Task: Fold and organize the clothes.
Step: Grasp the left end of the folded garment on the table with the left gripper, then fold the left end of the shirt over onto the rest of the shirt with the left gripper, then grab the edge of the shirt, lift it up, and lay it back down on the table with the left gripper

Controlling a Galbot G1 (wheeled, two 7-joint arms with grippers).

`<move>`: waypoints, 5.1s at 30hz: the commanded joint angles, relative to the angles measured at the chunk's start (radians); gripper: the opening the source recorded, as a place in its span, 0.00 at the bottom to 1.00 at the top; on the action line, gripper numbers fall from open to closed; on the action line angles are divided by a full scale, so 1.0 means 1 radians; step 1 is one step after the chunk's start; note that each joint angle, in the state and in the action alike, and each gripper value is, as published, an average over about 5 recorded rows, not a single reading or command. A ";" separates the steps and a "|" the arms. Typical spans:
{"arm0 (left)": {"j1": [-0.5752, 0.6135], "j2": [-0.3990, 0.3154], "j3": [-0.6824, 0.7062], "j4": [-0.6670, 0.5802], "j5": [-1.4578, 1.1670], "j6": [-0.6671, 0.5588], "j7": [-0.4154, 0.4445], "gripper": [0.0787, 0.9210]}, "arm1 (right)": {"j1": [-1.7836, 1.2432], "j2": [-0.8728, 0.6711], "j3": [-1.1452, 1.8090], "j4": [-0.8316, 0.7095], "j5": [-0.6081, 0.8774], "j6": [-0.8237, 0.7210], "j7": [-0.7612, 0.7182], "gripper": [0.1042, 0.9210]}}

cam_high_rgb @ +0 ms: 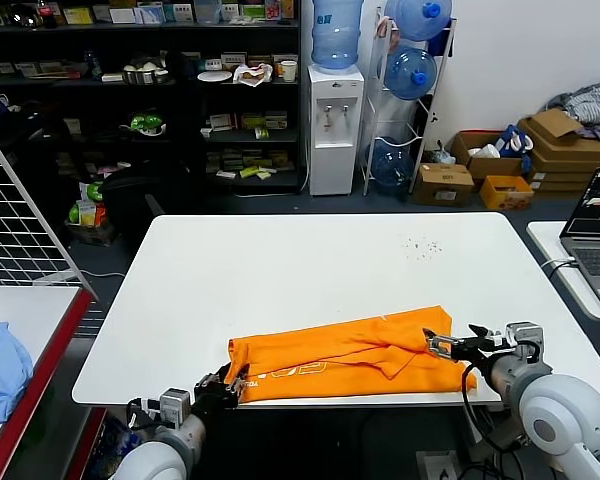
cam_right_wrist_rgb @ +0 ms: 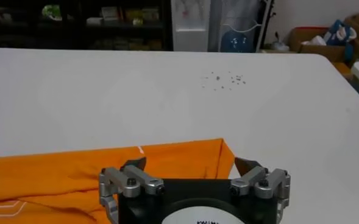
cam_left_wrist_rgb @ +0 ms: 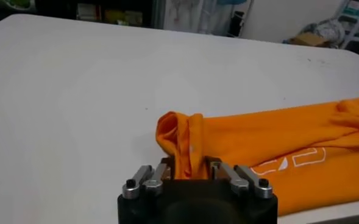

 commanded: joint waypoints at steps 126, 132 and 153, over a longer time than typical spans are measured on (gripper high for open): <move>-0.327 0.381 -0.066 0.327 -0.408 0.148 0.473 1.00 | 0.048 0.179 -0.119 -0.107 -0.176 0.030 -0.001 1.00; -0.344 0.365 -0.056 0.363 -0.407 0.164 0.465 1.00 | 0.047 0.181 -0.121 -0.105 -0.176 0.029 -0.001 1.00; -0.360 0.310 0.004 0.353 -0.374 0.172 0.415 0.92 | 0.041 0.167 -0.108 -0.098 -0.167 0.028 0.004 1.00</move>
